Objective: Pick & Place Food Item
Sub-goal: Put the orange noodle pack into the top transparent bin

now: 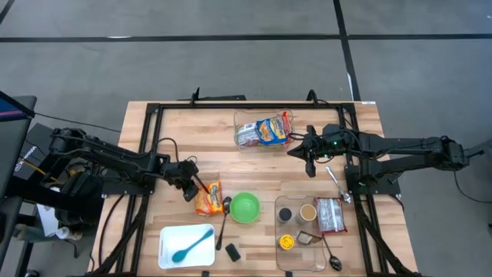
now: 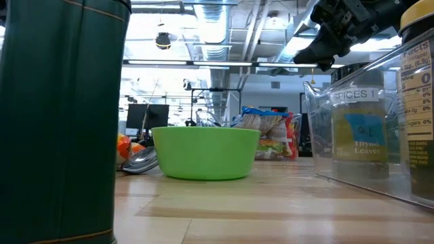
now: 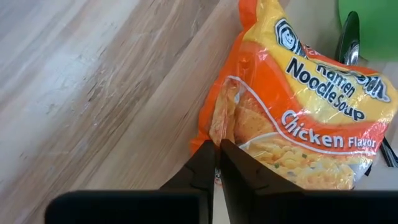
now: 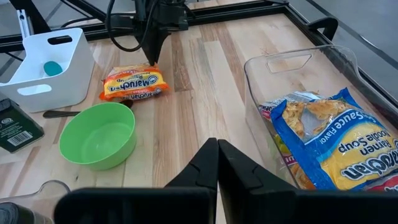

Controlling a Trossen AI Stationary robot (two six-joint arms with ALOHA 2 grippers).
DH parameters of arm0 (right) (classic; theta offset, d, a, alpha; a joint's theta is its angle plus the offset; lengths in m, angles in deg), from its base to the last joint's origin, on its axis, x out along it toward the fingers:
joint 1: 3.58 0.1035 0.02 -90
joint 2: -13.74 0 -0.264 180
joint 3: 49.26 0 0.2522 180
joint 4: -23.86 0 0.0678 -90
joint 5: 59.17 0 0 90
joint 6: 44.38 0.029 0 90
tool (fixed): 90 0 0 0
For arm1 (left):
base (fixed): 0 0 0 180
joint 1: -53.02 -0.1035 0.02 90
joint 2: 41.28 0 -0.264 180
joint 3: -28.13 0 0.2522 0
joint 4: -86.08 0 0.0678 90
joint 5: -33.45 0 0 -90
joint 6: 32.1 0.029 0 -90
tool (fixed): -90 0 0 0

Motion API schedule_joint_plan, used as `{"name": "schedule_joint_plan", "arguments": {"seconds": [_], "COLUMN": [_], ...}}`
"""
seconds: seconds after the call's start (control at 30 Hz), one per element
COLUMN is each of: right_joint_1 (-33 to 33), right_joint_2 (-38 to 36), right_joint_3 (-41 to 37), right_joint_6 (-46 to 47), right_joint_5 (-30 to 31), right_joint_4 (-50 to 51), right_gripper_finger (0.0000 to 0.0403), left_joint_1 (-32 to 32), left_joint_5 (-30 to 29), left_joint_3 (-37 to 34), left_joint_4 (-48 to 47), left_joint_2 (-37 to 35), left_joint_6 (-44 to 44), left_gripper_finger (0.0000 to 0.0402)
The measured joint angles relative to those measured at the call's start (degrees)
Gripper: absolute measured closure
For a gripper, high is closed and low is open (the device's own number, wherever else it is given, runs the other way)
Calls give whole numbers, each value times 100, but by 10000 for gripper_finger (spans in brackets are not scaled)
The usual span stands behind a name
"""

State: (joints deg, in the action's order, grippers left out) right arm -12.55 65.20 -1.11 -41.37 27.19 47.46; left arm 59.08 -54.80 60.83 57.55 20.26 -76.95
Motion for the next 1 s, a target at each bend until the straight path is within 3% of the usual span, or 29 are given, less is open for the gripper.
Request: {"name": "schedule_joint_plan", "arguments": {"seconds": [0.27,0.73,1.0], "right_joint_1": [1,1,2], "right_joint_2": [0,0,0], "right_joint_3": [0,0,0], "right_joint_6": [0,-1,-7], "right_joint_5": [0,0,0], "right_joint_4": [0,17,17], "right_gripper_finger": [403,403,403], "left_joint_1": [1,2,2], "left_joint_5": [-81,-1064,-1397], "left_joint_3": [0,0,-2], "left_joint_4": [406,452,1049], "left_joint_2": [-73,-1081,-1627], "left_joint_6": [1,179,1047], "left_gripper_finger": [396,398,400]}}
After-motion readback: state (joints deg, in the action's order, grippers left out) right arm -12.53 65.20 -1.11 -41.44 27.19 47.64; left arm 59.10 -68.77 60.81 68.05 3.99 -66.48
